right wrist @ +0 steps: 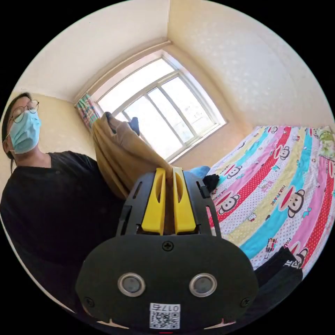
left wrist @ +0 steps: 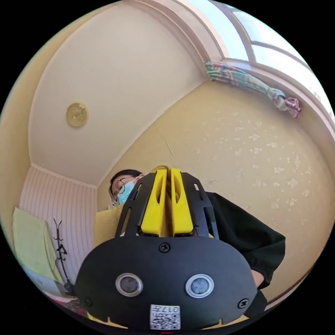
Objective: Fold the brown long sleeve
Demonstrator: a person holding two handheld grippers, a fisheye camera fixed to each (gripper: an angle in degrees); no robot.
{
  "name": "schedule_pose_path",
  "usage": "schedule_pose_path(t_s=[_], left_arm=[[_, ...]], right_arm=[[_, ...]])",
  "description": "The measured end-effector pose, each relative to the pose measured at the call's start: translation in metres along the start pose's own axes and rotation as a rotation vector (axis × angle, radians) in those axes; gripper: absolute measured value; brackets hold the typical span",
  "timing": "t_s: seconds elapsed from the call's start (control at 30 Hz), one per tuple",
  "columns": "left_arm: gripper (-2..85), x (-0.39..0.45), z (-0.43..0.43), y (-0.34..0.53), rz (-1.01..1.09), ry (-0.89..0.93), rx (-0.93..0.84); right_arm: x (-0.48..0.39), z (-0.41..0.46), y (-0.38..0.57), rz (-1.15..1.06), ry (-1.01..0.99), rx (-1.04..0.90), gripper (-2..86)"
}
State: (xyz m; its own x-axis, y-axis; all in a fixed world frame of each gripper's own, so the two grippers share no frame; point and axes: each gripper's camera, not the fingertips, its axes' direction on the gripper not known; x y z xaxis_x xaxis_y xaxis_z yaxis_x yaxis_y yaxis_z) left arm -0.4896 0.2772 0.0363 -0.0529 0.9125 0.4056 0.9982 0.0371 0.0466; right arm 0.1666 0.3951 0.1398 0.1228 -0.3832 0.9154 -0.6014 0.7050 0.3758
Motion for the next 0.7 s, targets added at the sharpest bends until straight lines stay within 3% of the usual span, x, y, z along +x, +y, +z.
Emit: schedule_pose_path(t_s=[0.2, 0.33, 0.43, 0.6, 0.7], left_arm=[[0.1, 0.067, -0.005, -0.046, -0.109, -0.669, -0.193], [-0.3, 0.080, -0.008, -0.052, -0.233, -1.201, -0.236], [-0.3, 0.075, 0.018, -0.034, -0.192, -1.430, -0.312], [-0.1, 0.074, 0.066, -0.028, -0.011, -1.422, -0.239], [0.0, 0.068, 0.092, -0.048, 0.096, -1.373, -0.154]], right_arm=[[-0.136, -0.076, -0.060, -0.312, 0.380, 0.328, 3.9], [-0.187, -0.081, -0.065, -0.372, 0.492, 0.406, 3.9], [-0.228, -0.076, -0.051, -0.453, 0.598, 0.436, 3.9], [-0.285, -0.084, -0.028, -0.522, 0.823, 0.556, 4.0], [-0.302, -0.089, -0.037, -0.564, 0.825, 0.601, 3.9]])
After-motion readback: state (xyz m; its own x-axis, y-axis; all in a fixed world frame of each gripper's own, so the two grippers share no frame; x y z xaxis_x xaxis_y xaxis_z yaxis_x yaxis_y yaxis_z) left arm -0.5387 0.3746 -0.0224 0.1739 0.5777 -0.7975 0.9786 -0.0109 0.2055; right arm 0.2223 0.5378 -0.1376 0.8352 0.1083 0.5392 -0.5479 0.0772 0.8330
